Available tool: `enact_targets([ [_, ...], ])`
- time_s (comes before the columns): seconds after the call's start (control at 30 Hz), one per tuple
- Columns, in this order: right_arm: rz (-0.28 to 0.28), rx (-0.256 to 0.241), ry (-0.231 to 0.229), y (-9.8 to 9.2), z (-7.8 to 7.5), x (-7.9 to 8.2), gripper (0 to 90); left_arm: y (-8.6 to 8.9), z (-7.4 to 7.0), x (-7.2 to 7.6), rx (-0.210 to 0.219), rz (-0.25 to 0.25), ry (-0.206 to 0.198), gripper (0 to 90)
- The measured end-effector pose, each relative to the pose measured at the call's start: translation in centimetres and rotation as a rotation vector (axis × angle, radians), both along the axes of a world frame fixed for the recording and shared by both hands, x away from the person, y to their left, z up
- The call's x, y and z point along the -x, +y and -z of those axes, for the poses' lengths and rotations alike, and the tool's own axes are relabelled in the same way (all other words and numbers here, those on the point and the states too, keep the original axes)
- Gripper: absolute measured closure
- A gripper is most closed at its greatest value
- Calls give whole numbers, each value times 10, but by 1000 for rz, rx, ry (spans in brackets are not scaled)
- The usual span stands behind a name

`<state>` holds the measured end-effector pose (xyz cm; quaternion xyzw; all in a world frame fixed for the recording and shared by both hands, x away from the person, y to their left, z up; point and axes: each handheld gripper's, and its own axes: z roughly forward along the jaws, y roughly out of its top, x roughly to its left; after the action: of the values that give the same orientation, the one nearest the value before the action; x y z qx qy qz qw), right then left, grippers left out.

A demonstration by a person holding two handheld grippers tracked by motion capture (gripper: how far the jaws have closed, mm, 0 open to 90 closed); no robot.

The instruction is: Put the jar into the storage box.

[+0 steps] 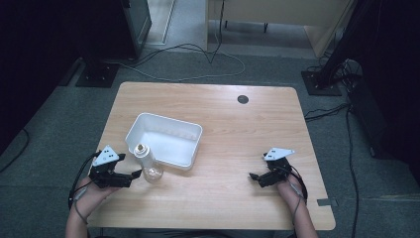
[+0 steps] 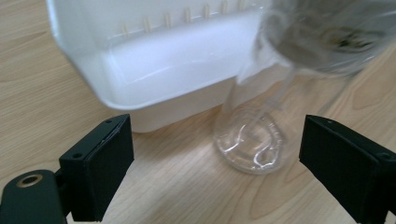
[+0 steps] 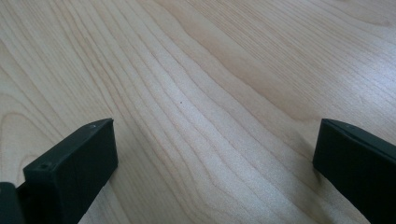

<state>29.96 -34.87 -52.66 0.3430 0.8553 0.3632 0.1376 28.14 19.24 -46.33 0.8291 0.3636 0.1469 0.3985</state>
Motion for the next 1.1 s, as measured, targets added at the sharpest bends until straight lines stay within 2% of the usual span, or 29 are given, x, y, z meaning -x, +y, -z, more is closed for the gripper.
enact_targets([
  [0.17,-1,0,-1,0,0,0,0,-7,-5,2,-7,17,14,101],
  [0.33,-1,0,-1,0,0,0,0,-11,-7,1,1,3,27,101],
  [0.57,0,0,0,0,0,0,0,-18,-10,1,46,3,13,102],
  [0.87,-1,0,-1,0,0,0,0,-32,-11,1,25,-2,16,102],
  [1.03,-1,0,-1,0,0,0,0,-35,-13,0,31,-44,8,110],
  [1.07,-1,0,-1,0,0,0,0,-35,-14,1,38,-60,-2,178],
  [1.1,-1,0,-1,0,0,0,0,-35,-14,0,54,-64,1,195],
])
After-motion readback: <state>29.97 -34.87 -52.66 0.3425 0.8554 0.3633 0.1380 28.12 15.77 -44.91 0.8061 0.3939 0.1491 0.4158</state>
